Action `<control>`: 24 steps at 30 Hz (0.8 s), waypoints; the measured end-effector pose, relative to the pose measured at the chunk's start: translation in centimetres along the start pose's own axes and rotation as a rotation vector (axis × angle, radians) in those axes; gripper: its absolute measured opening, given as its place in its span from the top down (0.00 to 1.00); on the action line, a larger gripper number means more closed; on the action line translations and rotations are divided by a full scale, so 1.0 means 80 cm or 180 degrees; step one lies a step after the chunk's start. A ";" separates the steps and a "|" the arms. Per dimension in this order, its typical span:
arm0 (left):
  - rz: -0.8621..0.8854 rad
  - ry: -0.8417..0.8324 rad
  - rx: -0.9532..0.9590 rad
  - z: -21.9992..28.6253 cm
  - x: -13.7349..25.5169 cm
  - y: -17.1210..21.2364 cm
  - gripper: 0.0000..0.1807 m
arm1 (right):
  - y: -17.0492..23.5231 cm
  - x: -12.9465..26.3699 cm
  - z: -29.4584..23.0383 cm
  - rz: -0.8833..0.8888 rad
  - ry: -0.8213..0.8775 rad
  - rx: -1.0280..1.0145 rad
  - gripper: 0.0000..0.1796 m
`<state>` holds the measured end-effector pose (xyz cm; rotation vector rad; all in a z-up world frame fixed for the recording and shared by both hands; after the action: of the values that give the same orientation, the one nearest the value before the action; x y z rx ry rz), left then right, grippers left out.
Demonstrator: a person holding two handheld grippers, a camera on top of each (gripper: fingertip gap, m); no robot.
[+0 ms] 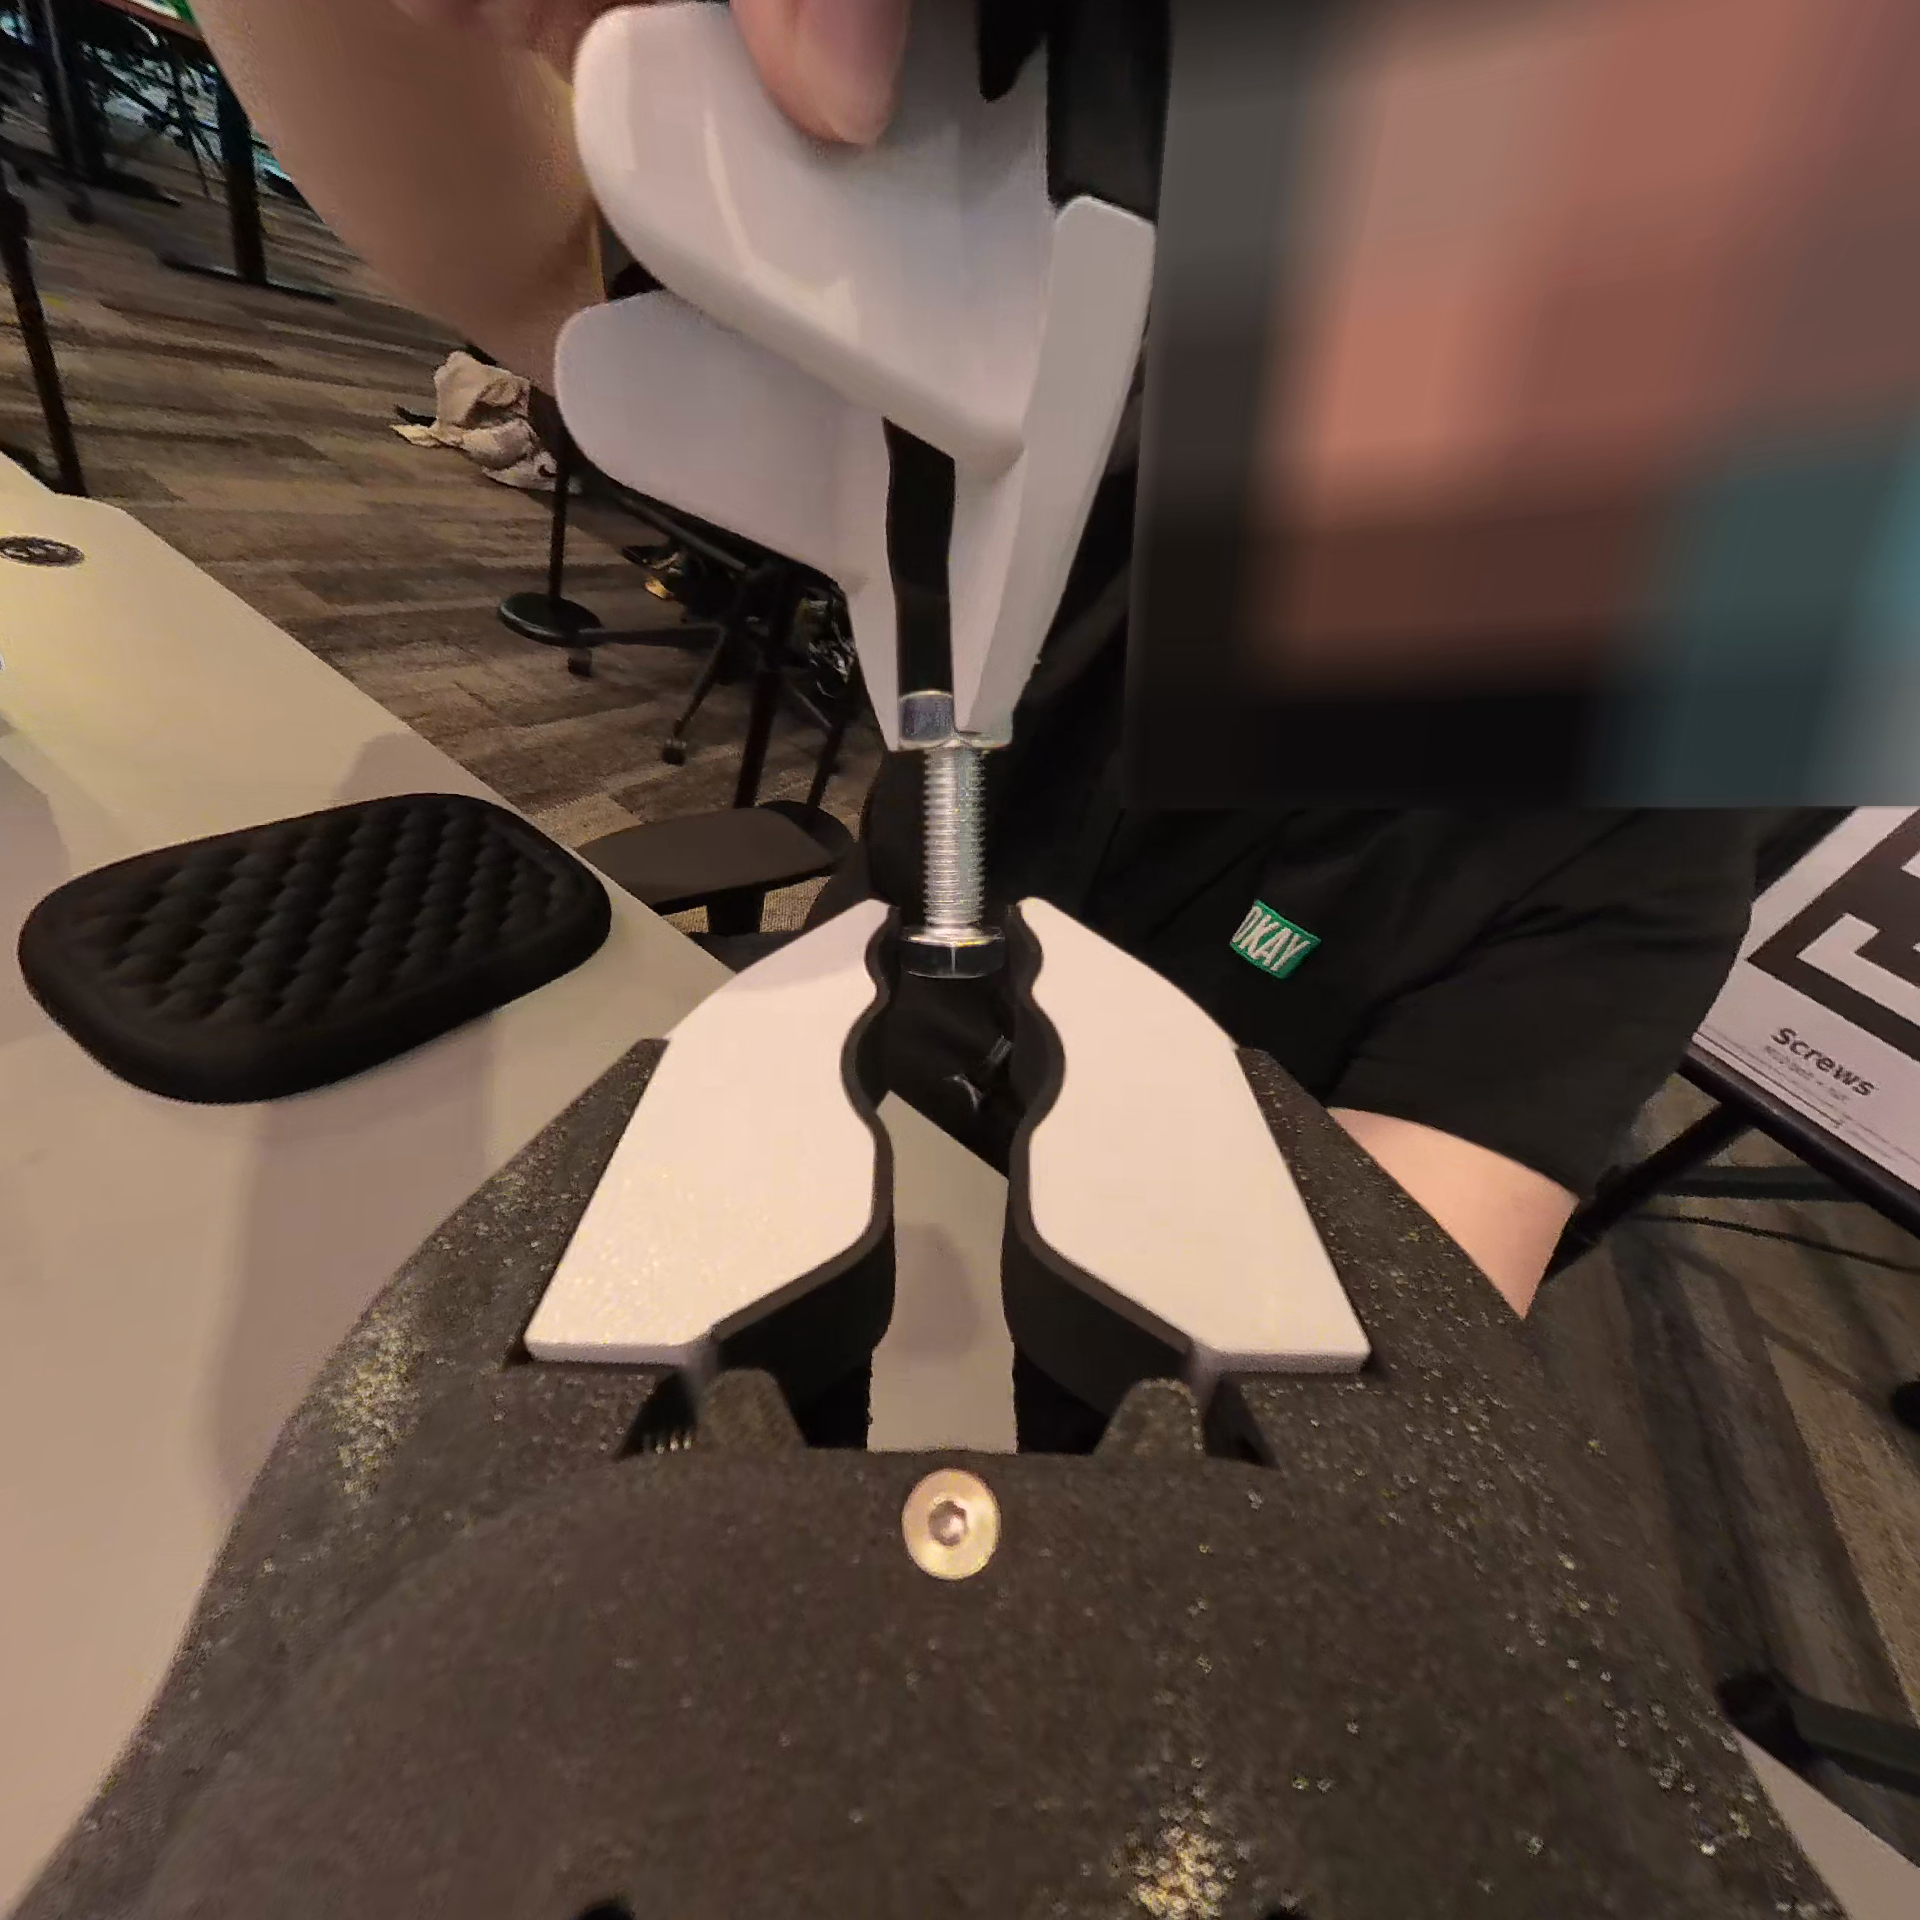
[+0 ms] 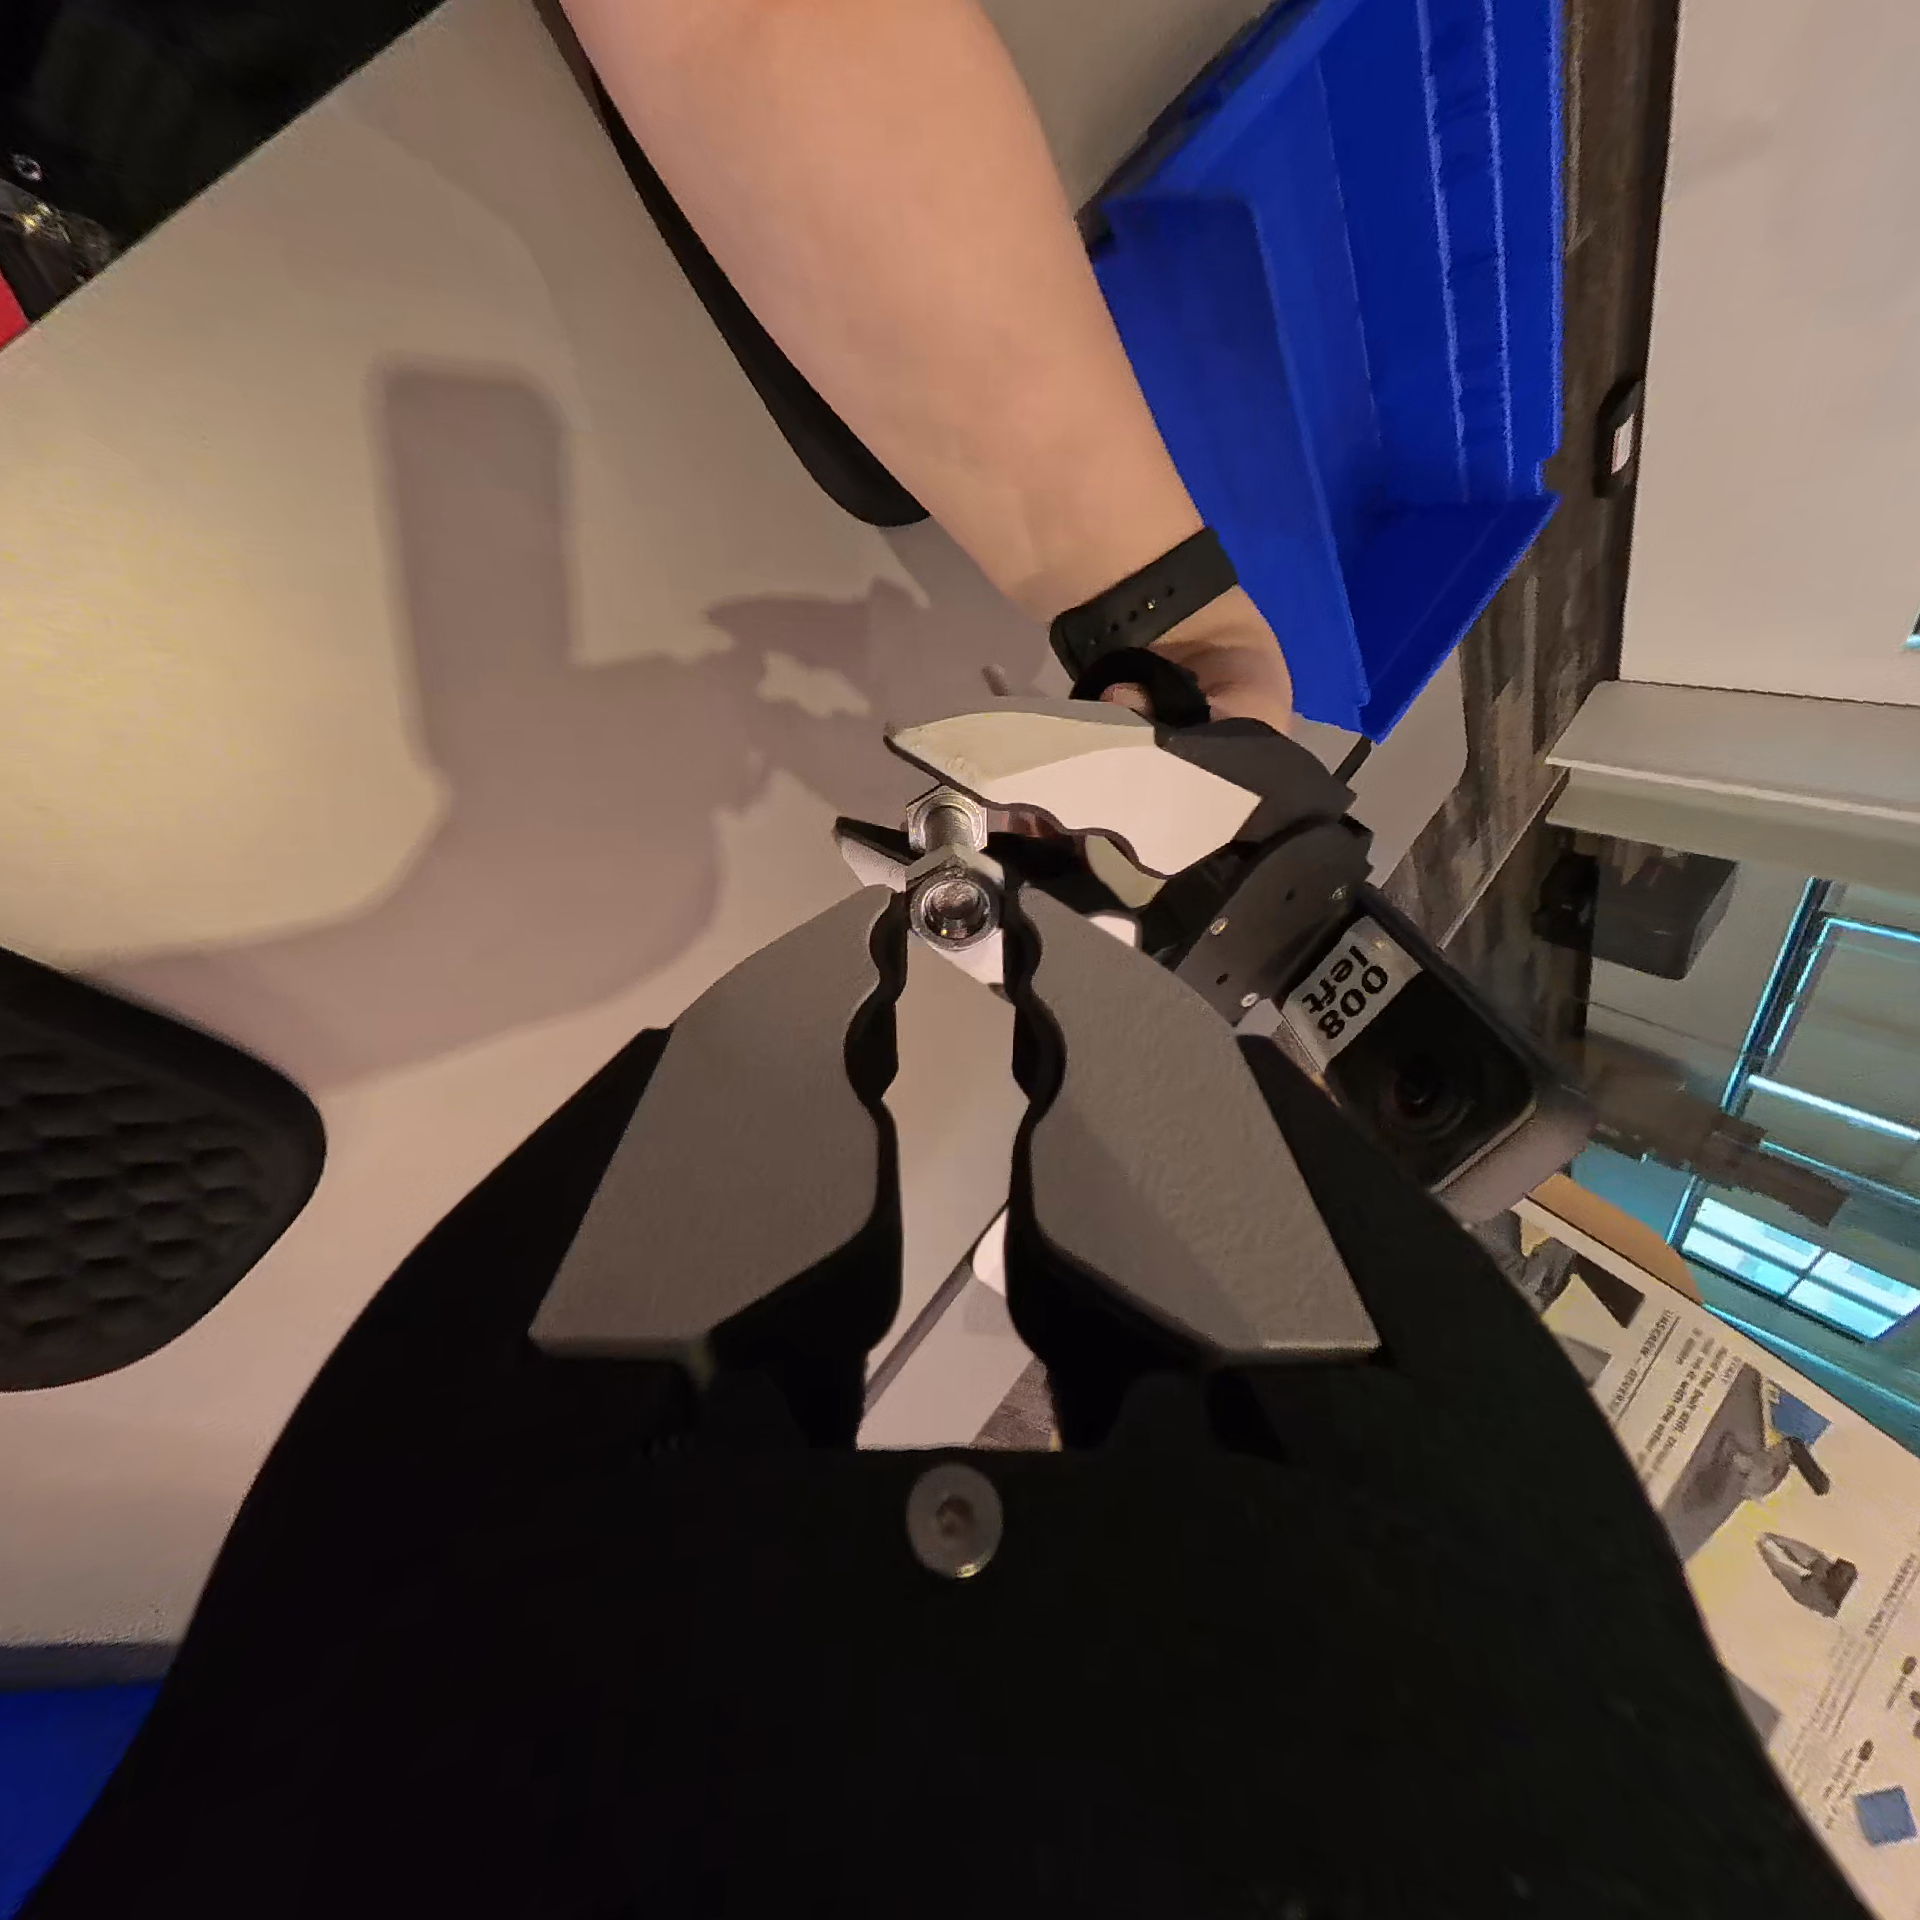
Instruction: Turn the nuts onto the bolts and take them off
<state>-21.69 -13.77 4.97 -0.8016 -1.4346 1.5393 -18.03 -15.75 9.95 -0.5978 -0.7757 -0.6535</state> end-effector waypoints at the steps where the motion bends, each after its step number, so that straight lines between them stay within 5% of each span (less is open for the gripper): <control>1: 0.0009 0.0029 0.0021 0.000 0.001 0.002 0.90 | 0.000 -0.002 -0.001 -0.0022 0.0015 0.0053 0.91; 10: 0.0083 0.0140 0.0241 -0.009 0.005 0.018 0.90 | 0.010 -0.016 -0.008 -0.0172 0.0114 0.0480 0.91; 24: 0.0037 0.0077 0.0172 -0.012 0.001 0.015 0.90 | 0.017 -0.013 -0.004 0.0028 -0.0295 -0.0170 0.91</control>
<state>-21.06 -13.24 3.64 -0.7949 -1.3674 1.5653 -17.47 -14.78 8.63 -0.6838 -0.8435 -0.6435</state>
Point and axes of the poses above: each gripper's, where its closed fingertips meet, x back along the fingers, y out of its underside, z = x × y across the jaws, the point moved 3 cm from there along x, back along the fingers, and after that the axes turned 14 degrees about -x, right-handed, at the moved point
